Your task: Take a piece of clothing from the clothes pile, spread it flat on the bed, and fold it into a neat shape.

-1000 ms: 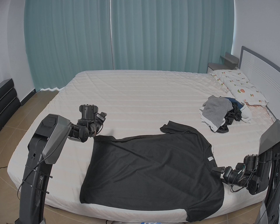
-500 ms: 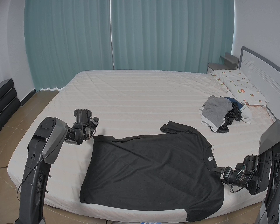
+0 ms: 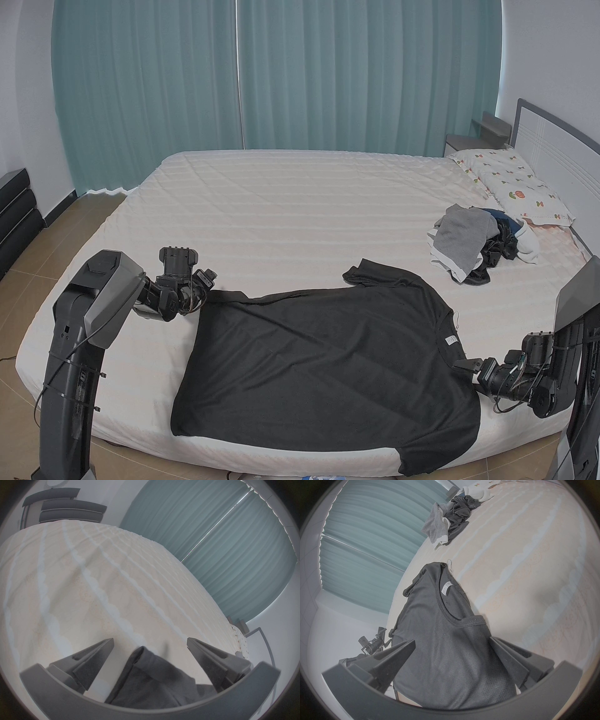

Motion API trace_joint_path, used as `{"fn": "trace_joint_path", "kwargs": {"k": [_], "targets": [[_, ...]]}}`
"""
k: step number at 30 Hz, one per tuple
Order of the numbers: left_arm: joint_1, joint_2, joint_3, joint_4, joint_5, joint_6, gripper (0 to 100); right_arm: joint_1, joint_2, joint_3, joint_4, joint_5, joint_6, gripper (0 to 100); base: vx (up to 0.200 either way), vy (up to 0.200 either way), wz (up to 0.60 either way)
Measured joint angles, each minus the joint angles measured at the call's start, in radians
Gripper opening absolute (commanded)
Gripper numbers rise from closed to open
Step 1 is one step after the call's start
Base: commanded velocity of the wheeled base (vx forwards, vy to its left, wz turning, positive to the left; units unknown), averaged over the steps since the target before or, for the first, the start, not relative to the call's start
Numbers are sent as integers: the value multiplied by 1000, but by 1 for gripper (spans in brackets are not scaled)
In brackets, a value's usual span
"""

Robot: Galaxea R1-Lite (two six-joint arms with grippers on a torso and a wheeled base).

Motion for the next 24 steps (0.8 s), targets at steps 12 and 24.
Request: {"fn": "trace_joint_path", "kwargs": {"k": [12,24], "targets": [[-35,-40,96,-15,-1,44,100,2,2,2,0,-1,-1,100,0,0,0],[-62,-54,237,-216,-3,199,0,4,6,3,0,-3,-3,100,0,0,0]]}}
